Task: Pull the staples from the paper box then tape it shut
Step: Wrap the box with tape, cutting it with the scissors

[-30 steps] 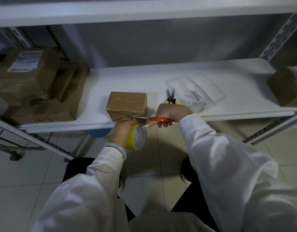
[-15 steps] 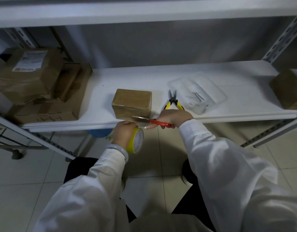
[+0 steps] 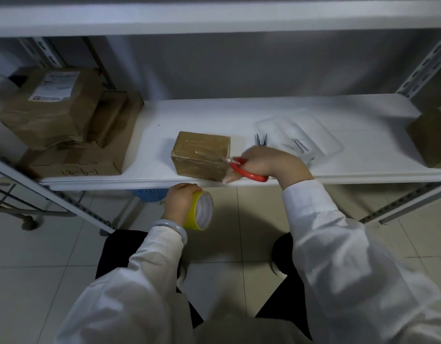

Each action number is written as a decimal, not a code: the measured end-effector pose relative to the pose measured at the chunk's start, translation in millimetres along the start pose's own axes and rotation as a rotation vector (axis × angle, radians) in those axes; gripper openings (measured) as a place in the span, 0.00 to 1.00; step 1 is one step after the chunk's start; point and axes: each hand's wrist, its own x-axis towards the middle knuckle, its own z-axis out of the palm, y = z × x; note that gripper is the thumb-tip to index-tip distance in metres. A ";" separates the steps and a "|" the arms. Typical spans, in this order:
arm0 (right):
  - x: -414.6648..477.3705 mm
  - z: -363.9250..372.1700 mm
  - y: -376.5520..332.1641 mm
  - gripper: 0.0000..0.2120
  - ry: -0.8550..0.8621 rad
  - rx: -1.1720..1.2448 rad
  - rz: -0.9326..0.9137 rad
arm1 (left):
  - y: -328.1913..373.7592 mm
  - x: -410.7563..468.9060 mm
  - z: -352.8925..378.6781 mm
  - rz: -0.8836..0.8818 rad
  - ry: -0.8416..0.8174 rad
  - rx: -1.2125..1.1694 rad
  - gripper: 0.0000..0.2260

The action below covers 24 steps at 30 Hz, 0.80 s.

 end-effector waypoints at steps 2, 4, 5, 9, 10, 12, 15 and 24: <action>-2.4 0.1 -12.8 0.26 0.265 0.060 -0.071 | 2.9 -2.2 2.4 -0.006 -0.027 0.018 0.17; 5.8 16.8 -22.3 0.23 0.523 -0.009 -0.134 | 7.3 -2.6 5.7 -0.002 -0.018 0.022 0.17; 11.9 27.4 -26.0 0.22 0.596 -0.035 -0.153 | 12.0 -6.1 6.4 -0.023 -0.001 -0.053 0.17; 37.6 62.5 -32.5 0.21 0.664 -0.091 -0.086 | 18.7 -9.9 13.8 -0.048 -0.011 -0.133 0.16; 42.0 67.3 -33.7 0.21 0.703 -0.111 -0.067 | 17.2 -7.3 15.6 -0.018 -0.026 -0.087 0.16; 47.3 71.8 -36.6 0.22 0.790 -0.130 -0.065 | 14.4 -5.5 17.1 -0.059 -0.023 -0.179 0.17; 50.7 72.2 -36.2 0.21 0.815 -0.127 -0.114 | 6.4 -7.2 10.2 -0.002 0.110 -0.112 0.12; 49.5 66.2 -17.0 0.18 0.750 0.080 -0.262 | 0.9 -2.8 -17.7 -0.159 0.247 -0.881 0.06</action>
